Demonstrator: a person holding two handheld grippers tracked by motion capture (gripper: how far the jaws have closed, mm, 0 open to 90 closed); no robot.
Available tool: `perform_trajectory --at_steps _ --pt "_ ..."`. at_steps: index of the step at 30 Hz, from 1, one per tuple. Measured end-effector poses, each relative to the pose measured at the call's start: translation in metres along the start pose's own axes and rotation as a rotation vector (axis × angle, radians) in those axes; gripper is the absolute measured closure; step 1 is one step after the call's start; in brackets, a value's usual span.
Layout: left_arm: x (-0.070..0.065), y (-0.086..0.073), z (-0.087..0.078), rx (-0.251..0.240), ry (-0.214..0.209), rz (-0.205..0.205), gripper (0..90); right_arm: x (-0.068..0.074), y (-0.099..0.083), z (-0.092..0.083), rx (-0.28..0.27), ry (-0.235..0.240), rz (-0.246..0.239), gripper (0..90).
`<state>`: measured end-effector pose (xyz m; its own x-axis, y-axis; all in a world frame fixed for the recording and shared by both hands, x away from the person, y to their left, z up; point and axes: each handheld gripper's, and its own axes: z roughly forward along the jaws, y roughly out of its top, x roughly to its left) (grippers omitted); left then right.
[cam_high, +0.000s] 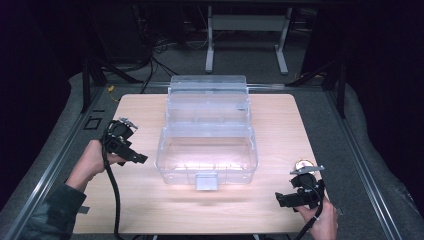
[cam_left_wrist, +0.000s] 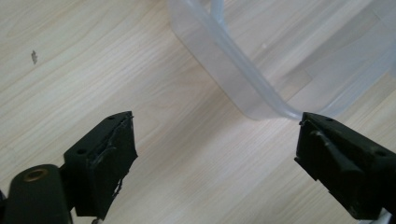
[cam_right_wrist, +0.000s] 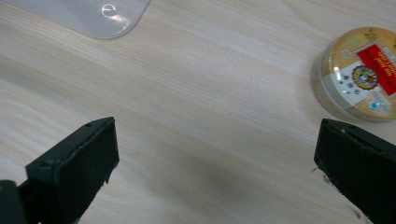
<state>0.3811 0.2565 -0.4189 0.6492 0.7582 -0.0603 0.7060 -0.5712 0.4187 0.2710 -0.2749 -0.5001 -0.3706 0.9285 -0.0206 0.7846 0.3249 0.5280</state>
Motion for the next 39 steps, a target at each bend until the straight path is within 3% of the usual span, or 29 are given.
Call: perform_trajectory --at_steps 7,16,25,28,30,32,39 --pt "0.011 -0.019 0.007 0.023 0.006 -0.023 5.8 -0.014 0.010 -0.004 -0.003 -0.021 -0.001 0.0" --pt "0.016 -0.032 0.020 0.048 -0.006 -0.053 3.6 -0.030 0.023 -0.004 0.025 -0.031 -0.016 1.7" --pt "0.020 -0.036 0.021 0.049 0.001 -0.056 4.0 -0.045 0.037 -0.001 0.050 -0.039 -0.022 1.7" --pt "0.022 -0.036 0.023 0.049 -0.002 -0.055 3.9 -0.049 0.040 0.001 0.069 -0.045 -0.021 1.7" --pt "0.022 -0.036 0.024 0.050 -0.004 -0.053 3.9 -0.052 0.042 0.004 0.080 -0.023 -0.025 1.8" --pt "0.021 -0.036 0.025 0.051 -0.004 -0.054 3.9 -0.055 0.045 0.006 0.095 -0.046 -0.025 2.0" --pt "0.021 -0.034 0.028 0.043 -0.018 -0.051 4.0 -0.071 0.054 0.015 0.153 -0.049 -0.012 3.0"
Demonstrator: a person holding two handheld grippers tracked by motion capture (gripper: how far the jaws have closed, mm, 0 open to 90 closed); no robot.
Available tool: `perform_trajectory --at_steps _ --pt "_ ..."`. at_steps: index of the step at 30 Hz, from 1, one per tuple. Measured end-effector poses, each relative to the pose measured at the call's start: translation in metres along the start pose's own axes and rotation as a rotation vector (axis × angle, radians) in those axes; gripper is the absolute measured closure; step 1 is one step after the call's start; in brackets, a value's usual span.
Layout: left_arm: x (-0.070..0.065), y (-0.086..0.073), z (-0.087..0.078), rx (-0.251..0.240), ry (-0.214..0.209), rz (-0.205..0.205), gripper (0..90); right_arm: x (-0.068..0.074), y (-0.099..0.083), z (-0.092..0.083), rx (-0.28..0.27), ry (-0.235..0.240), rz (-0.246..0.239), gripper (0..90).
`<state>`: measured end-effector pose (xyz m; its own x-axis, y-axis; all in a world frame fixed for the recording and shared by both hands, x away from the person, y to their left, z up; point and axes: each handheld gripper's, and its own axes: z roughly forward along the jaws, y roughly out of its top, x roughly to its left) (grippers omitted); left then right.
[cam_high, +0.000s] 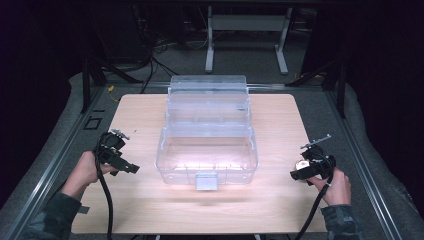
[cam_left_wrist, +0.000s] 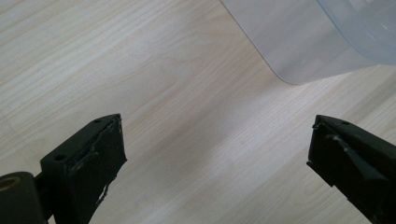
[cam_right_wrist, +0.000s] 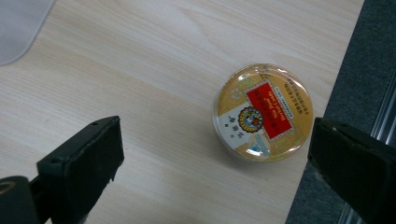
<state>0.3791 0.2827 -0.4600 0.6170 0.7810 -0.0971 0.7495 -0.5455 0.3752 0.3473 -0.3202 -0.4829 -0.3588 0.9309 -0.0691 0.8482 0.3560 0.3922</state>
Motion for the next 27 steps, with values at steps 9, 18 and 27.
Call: perform_trajectory --at_steps 9,18,27 --pt "0.000 -0.001 0.008 0.011 -0.013 0.001 3.6 -0.014 0.010 0.020 0.078 -0.007 0.013 5.7" --pt "0.005 -0.003 0.008 0.017 -0.011 -0.010 2.5 -0.033 0.020 0.038 0.140 0.033 0.041 5.7" --pt "0.007 -0.006 0.014 0.027 -0.017 -0.022 1.4 -0.037 0.021 0.055 0.205 0.030 0.065 5.7"
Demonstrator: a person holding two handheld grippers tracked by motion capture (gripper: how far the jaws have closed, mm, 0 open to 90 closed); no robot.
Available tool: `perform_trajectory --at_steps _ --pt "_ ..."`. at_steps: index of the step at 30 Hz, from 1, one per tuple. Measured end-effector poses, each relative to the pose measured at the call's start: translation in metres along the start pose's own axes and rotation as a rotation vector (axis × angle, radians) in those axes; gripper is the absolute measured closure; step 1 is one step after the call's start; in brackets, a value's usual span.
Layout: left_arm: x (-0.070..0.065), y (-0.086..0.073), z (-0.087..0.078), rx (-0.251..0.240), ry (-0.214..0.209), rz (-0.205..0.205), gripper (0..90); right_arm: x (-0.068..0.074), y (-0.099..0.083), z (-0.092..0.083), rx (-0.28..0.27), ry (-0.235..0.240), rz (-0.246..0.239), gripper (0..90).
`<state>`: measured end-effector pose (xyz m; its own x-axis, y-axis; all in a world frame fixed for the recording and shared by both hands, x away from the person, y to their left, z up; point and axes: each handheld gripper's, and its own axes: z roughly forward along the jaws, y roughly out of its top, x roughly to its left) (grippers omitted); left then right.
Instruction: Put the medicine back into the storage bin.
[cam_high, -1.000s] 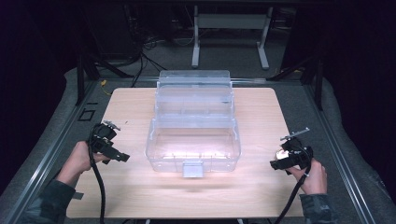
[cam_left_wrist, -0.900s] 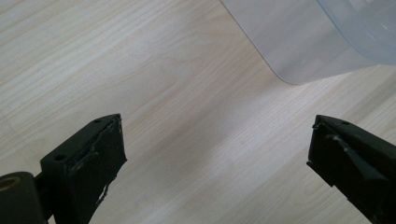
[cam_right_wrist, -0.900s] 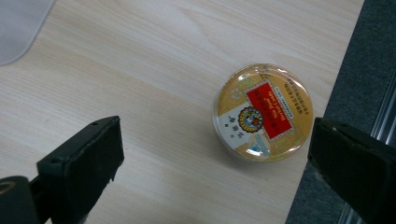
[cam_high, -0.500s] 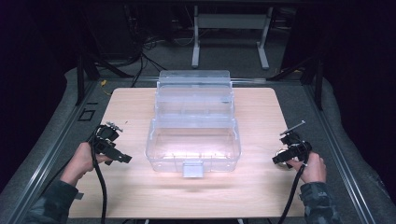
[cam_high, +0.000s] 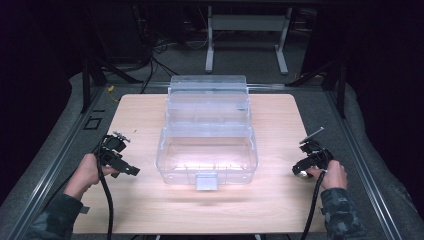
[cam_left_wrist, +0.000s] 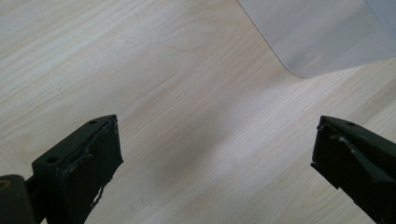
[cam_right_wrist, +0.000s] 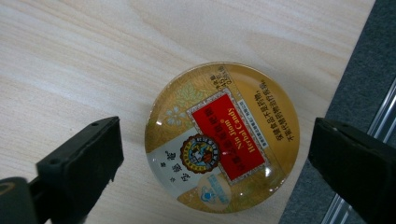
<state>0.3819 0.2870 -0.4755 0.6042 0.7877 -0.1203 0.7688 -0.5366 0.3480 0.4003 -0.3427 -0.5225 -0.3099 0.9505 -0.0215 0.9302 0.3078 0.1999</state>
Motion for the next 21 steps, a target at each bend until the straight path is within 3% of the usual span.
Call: perform_trajectory --at_steps 7,16,21 --pt "0.005 -0.006 0.002 0.002 -0.003 -0.019 1.5 0.000 0.002 0.003 0.018 -0.011 -0.003 18.9" --pt "0.007 -0.009 0.007 0.008 -0.004 -0.027 1.1 0.001 0.003 0.002 0.027 -0.015 -0.018 19.8" --pt "0.007 -0.010 0.013 0.013 -0.011 -0.001 0.5 0.009 0.002 -0.008 -0.005 -0.020 -0.045 19.9"
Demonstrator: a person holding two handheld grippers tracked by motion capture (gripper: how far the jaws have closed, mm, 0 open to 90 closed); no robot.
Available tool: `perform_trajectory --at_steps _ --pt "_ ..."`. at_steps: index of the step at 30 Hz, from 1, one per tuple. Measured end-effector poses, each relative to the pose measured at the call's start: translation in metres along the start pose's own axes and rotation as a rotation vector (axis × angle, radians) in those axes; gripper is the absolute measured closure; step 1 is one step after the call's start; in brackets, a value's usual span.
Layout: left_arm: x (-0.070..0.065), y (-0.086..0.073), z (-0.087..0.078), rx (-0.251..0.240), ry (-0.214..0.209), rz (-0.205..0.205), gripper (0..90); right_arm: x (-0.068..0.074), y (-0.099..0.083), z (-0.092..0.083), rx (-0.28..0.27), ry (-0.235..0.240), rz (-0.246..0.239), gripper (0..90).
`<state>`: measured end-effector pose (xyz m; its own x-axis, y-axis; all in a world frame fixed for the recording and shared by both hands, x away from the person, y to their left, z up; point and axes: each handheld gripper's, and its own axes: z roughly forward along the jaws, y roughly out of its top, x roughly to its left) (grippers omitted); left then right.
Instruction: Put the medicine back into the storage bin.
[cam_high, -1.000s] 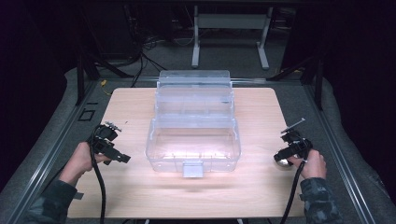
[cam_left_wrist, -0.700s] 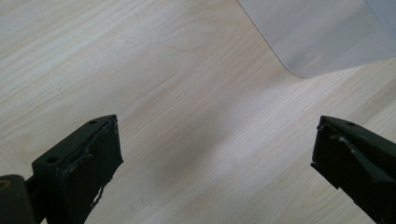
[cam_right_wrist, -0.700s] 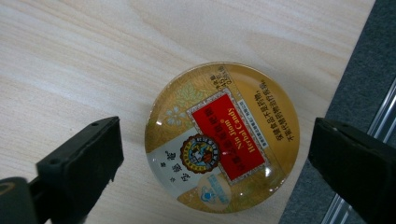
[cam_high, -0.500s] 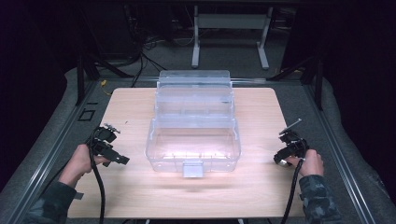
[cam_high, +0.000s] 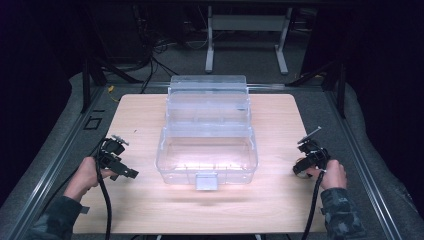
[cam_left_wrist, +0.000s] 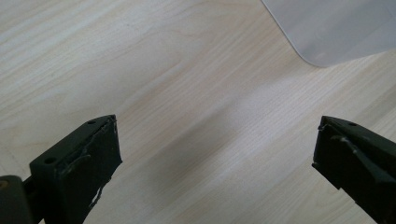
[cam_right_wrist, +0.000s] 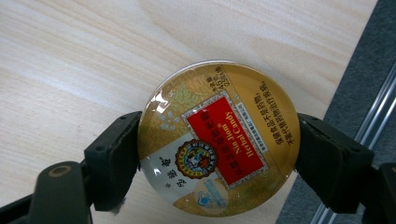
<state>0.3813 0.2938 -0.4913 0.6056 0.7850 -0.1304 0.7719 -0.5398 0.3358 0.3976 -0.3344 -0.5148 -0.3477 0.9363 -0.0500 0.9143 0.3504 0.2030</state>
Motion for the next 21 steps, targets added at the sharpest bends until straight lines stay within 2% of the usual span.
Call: perform_trajectory --at_steps 1,4,5,10,21 --pt "0.000 0.000 0.001 0.001 -0.002 0.000 0.4 0.002 0.000 -0.001 -0.001 -0.020 -0.006 19.9" --pt "0.001 -0.001 0.002 0.005 0.001 -0.005 0.3 0.004 0.000 -0.007 0.017 -0.017 -0.025 19.9" --pt "0.001 -0.001 0.001 0.003 0.002 -0.005 0.3 0.005 -0.001 -0.008 -0.003 -0.023 -0.024 19.9" --pt "0.003 -0.002 0.000 -0.019 -0.003 -0.008 0.4 0.006 -0.001 -0.022 -0.021 -0.024 -0.033 19.9" --pt "0.010 -0.003 -0.001 0.016 0.009 -0.011 0.4 0.014 0.010 -0.046 -0.036 -0.012 -0.081 19.9"
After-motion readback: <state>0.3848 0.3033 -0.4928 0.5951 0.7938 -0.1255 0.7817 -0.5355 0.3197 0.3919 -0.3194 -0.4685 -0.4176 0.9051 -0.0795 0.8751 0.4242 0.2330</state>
